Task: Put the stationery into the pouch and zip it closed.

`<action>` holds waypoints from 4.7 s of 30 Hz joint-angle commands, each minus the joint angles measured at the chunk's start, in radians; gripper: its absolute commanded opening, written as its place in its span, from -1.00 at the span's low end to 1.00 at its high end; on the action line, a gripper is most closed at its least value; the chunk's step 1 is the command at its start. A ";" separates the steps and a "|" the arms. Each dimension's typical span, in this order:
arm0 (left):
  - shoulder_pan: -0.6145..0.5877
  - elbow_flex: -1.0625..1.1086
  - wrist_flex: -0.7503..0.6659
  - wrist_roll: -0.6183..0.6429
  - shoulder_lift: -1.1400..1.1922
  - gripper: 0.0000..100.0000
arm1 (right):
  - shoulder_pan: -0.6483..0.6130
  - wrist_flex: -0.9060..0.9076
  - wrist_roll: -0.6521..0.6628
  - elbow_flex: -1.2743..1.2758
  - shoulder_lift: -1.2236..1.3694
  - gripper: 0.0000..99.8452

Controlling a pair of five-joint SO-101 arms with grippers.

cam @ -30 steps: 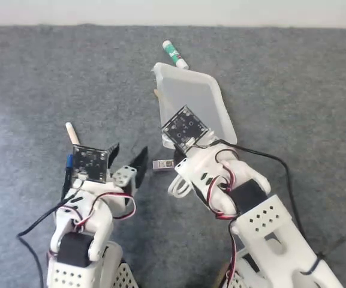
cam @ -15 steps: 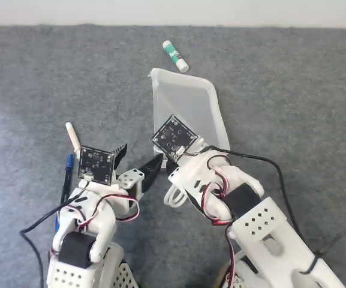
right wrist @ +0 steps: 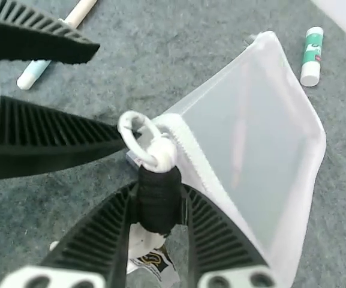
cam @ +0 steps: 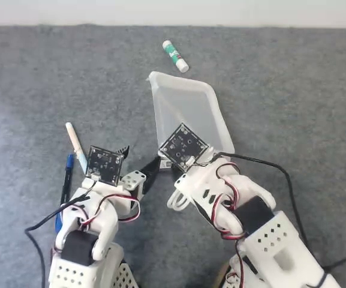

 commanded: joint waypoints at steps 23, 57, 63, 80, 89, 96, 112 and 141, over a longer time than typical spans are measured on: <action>0.006 -0.068 -0.031 0.011 -0.011 -0.50 | -0.077 0.010 0.006 -0.011 -0.036 -0.99; -0.005 -0.025 -0.038 0.003 -0.011 -0.77 | -0.076 0.061 0.006 0.008 -0.047 -0.99; -0.006 -0.028 -0.038 -0.049 -0.011 -0.91 | -0.004 0.061 0.005 0.009 -0.047 -0.99; -0.147 -0.073 -0.021 -0.064 -0.011 -0.95 | 0.108 0.074 -0.015 0.009 -0.047 -0.99; -0.201 -0.113 0.037 -0.063 -0.011 -0.96 | 0.180 0.067 -0.052 0.009 -0.047 -0.99; -0.269 -0.131 0.041 -0.020 -0.011 -0.96 | 0.194 0.065 -0.057 0.008 -0.047 -0.99; -0.003 -0.143 0.147 -0.021 -0.011 -0.59 | 0.105 0.050 -0.049 -0.009 -0.047 -0.99; 0.000 -0.074 0.043 -0.043 -0.009 -0.59 | 0.001 0.188 -0.002 0.005 -0.297 -0.99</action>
